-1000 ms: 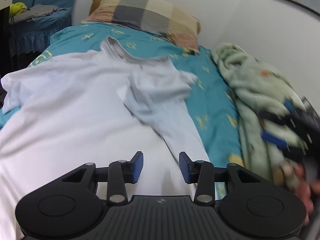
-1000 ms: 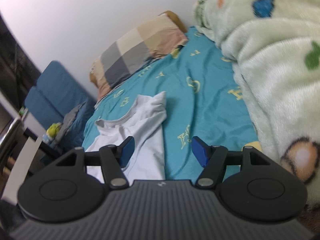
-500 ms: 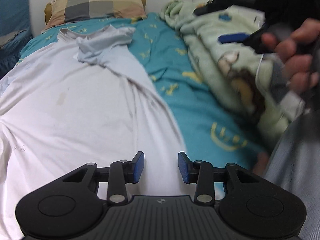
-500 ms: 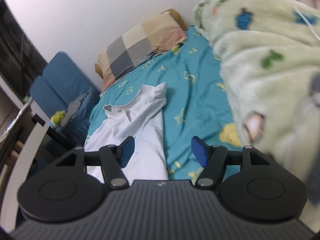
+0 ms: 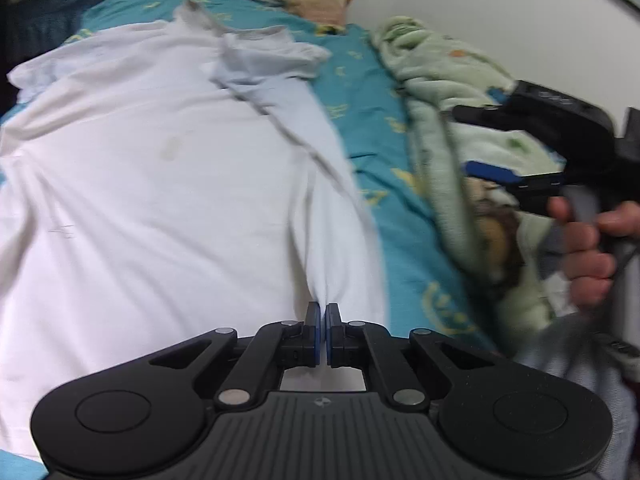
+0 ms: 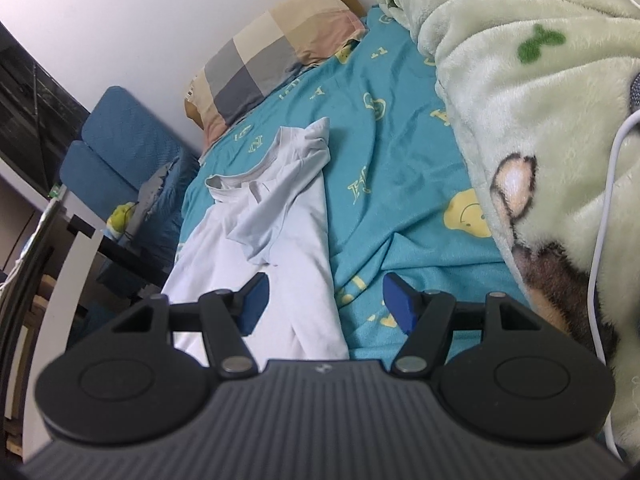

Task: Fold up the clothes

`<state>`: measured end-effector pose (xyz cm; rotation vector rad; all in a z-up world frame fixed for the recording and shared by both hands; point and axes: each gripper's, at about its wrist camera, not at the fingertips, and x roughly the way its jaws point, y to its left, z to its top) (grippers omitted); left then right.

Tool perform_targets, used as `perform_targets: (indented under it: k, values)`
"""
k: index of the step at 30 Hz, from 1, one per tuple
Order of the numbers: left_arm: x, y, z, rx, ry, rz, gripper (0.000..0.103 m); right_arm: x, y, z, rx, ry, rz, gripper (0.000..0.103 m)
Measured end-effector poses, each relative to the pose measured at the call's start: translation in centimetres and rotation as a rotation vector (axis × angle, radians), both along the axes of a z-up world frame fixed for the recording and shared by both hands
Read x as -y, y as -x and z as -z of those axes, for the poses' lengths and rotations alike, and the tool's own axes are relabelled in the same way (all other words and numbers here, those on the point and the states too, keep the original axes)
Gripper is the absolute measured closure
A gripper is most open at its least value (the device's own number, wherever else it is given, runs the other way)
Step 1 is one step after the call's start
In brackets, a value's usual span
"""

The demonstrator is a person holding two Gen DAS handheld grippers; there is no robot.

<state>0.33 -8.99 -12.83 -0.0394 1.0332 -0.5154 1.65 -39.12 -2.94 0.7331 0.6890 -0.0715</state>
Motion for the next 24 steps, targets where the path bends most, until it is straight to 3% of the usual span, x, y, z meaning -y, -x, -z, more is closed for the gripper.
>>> perform_targets:
  k: [6,8,10,16,24]
  values:
    - [-1.9,-1.1,0.0,-0.022,-0.029,-0.058,0.097,-0.3,-0.4,0.2,-0.022,0.003,-0.007,0.037]
    - [-2.4,-1.4,-0.1,-0.022,-0.038,-0.075,0.079,-0.3,-0.2,0.1,-0.019,0.009,-0.001,0.037]
    - [-1.8,-0.5,-1.3,0.04,-0.042,-0.063,0.068,-0.1,0.1,-0.2,-0.01,0.016,0.017,0.037]
    - [4.4,2.7,-3.3,0.205,-0.077,0.129,0.065,0.6,1.3,-1.6,0.064,0.035,0.042,0.037]
    - [9.6,4.3,2.0,0.179,-0.233,0.257,0.062,1.4,1.2,-1.1,0.072,-0.019,0.029,0.037]
